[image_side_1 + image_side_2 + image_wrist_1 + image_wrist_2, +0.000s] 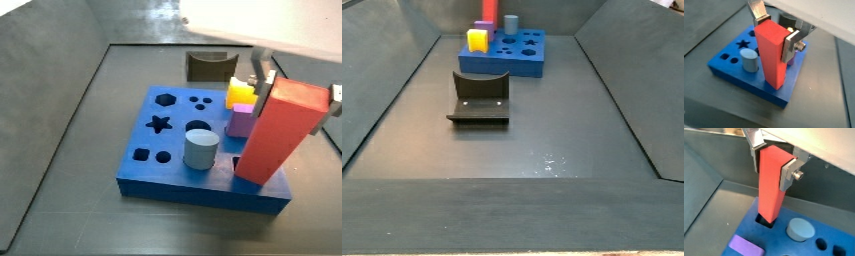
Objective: Pick up the rectangle object. Move up. Place the rectangle object on the fixture. Regrasp the rectangle object. Move to above the board. Insert the rectangle object.
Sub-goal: Insert the rectangle object.
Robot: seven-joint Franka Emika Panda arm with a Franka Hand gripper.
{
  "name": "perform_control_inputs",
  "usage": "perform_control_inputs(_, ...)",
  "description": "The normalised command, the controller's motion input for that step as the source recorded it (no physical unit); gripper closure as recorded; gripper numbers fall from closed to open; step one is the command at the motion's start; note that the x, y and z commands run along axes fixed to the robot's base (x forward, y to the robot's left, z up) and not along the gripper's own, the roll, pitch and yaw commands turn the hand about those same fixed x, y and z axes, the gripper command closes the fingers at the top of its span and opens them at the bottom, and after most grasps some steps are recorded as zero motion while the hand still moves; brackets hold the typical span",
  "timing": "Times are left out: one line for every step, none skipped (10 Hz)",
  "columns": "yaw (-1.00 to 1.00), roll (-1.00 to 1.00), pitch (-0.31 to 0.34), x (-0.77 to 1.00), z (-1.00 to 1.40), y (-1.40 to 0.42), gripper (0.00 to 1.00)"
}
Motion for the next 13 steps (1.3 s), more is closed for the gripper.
perform_control_inputs(0.22, 0.0, 0.0, -0.01, -0.07, 0.0, 1.0)
perform_control_inputs(-0.32, 0.03, 0.0, -0.03, -0.02, 0.0, 1.0)
perform_control_inputs(-0.48, 0.05, 0.0, -0.07, 0.0, 0.0, 1.0)
perform_control_inputs(-0.53, 0.03, 0.0, -0.13, 0.0, 0.0, 1.0)
perform_control_inputs(-0.4, -0.05, 0.0, -0.15, 0.0, 0.24, 1.0)
perform_control_inputs(0.0, -0.35, -0.091, -0.12, 0.02, 0.29, 1.0)
perform_control_inputs(0.41, 0.0, -0.081, -0.33, -0.06, 0.0, 1.0)
perform_control_inputs(-0.47, 0.19, 0.009, 0.0, -0.18, 0.0, 1.0)
perform_control_inputs(-0.99, 0.13, 0.004, -0.03, -0.2, 0.0, 1.0)
perform_control_inputs(-0.85, 0.02, 0.0, -0.2, -0.03, 0.0, 1.0)
perform_control_inputs(0.09, 0.02, 0.0, -0.07, 0.0, 0.0, 1.0)
perform_control_inputs(0.66, 0.0, -0.05, -0.12, -0.07, 0.0, 1.0)
perform_control_inputs(0.84, 0.0, -0.057, -0.16, 0.0, 0.0, 1.0)
